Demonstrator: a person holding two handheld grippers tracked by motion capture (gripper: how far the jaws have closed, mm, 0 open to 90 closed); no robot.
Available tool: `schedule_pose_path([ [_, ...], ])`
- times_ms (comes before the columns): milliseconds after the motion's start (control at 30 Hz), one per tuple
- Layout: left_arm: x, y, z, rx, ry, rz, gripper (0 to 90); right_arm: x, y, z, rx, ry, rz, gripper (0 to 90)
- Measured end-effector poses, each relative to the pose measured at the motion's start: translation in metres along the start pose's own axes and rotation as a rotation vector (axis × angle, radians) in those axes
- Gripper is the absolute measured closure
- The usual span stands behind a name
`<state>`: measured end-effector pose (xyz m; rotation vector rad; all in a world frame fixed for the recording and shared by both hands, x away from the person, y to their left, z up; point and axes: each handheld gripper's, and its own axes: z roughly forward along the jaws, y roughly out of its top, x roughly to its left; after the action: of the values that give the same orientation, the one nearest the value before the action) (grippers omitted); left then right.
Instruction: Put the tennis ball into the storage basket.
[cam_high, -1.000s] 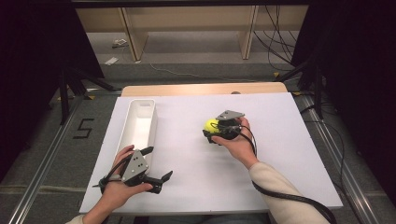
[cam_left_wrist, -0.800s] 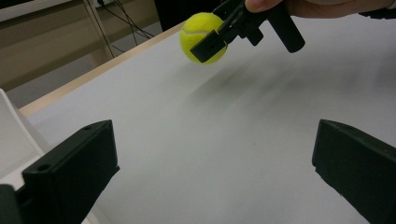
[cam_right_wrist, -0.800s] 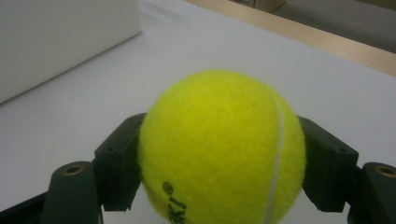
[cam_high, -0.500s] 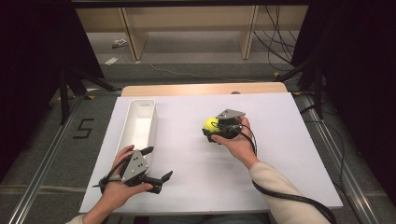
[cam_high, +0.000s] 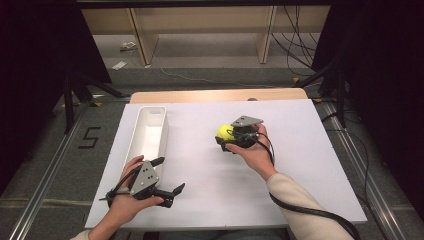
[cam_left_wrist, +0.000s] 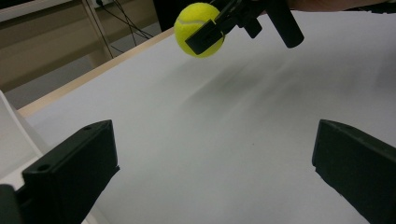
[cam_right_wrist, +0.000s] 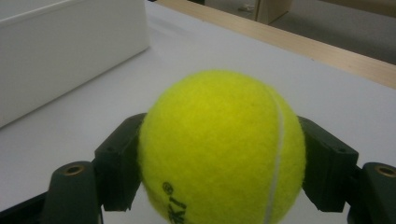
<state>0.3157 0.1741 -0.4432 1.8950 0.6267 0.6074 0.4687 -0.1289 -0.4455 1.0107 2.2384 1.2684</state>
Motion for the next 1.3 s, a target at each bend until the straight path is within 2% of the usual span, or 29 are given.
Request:
schedule_pose_path([
  [1300, 0.000, 0.000, 0.000, 0.002, -0.002, 0.002, 0.0, 0.005, 0.012, -0.009, -0.058, 0.003, 0.006, 26.6],
])
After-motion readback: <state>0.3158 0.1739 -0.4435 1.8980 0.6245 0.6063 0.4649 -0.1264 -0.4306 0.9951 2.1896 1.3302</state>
